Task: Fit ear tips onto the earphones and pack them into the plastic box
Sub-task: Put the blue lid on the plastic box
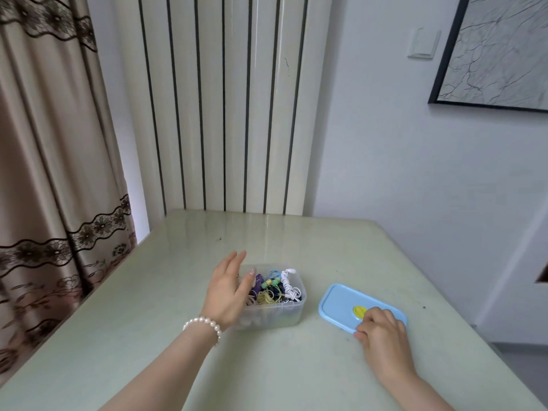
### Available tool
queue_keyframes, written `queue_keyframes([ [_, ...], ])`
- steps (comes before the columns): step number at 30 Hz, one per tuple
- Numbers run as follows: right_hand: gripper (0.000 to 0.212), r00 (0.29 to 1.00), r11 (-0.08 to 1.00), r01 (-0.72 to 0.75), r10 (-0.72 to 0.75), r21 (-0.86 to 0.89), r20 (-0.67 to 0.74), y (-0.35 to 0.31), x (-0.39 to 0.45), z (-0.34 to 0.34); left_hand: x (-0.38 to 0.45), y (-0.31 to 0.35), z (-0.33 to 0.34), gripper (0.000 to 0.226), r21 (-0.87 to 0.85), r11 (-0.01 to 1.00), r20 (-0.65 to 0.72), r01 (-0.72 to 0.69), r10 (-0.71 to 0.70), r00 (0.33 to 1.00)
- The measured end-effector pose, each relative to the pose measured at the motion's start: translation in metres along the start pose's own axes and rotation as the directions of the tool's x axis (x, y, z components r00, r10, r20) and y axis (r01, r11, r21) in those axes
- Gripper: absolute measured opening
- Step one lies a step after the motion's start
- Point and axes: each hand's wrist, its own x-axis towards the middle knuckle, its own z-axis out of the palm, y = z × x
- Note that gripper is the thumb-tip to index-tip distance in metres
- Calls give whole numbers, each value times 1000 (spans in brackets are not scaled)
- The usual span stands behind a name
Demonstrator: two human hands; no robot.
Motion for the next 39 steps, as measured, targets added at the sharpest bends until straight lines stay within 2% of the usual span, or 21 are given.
queue_keyframes([
  [3, 32, 996, 996, -64, 67, 60, -52, -1, 0, -2, -7, -2, -4, 57, -78, 994, -41, 75, -78, 996],
  [5, 28, 974, 957, -186, 209, 221, -85, -4, 6, -6, -7, -3, -5, 51, -118, 982, -11, 147, -149, 989],
  [7, 31, 937, 863, -304, 347, 405, -36, -5, 14, -13, -5, -2, -7, 48, -200, 934, 61, 296, -290, 955],
  [9, 37, 913, 755, -349, 407, 555, 20, -4, 23, -18, 1, -1, -7, 26, -253, 879, 105, 405, -391, 914],
  [13, 29, 889, 598, -365, 453, 714, 75, -16, 44, -33, 4, -9, -6, 14, -140, 895, 80, 424, -417, 905],
  [16, 19, 924, 573, -307, 369, 760, 95, -43, 54, -43, 3, -16, -6, 19, -179, 892, 125, 415, -397, 909],
  [18, 16, 951, 599, -270, 287, 754, 112, -67, 56, -44, 3, -20, -5, 32, -223, 865, 183, 449, -415, 891],
  [23, 13, 999, 812, -35, 31, 582, 17, -112, 48, -22, -1, -12, -4, 43, -411, 770, 247, 489, -422, 872],
  [26, 10, 993, 857, 92, -115, 507, 15, -117, 40, -8, -1, -3, -9, 52, -481, 737, 200, 474, -434, 878],
  [27, 14, 990, 853, 101, -136, 512, 31, -117, 38, -8, 0, -1, -9, 47, -476, 754, 190, 452, -414, 890],
  [29, 36, 988, 835, 97, -145, 542, 46, -116, 38, -10, -1, 2, -7, 33, -421, 813, 199, 402, -350, 915],
  [31, 42, 998, 811, 43, -63, 584, 14, -113, 42, -13, -2, 4, -5, 25, -354, 859, 202, 369, -315, 927],
  [33, 37, 992, 782, -103, 123, 615, 10, -107, 48, -15, -2, 3, -2, 29, -310, 882, 180, 353, -310, 933],
  [36, 50, 912, 609, -404, 324, 683, 251, -99, 57, -14, -5, 8, -3, 27, -322, 886, 146, 334, -302, 942],
  [37, 52, 887, 549, -459, 332, 699, 322, -98, 58, -13, -6, 12, -3, 26, -330, 886, 135, 325, -296, 946],
  [39, 52, 881, 517, -472, 299, 714, 366, -97, 60, -12, -7, 17, -5, 25, -337, 884, 101, 325, -309, 946],
])
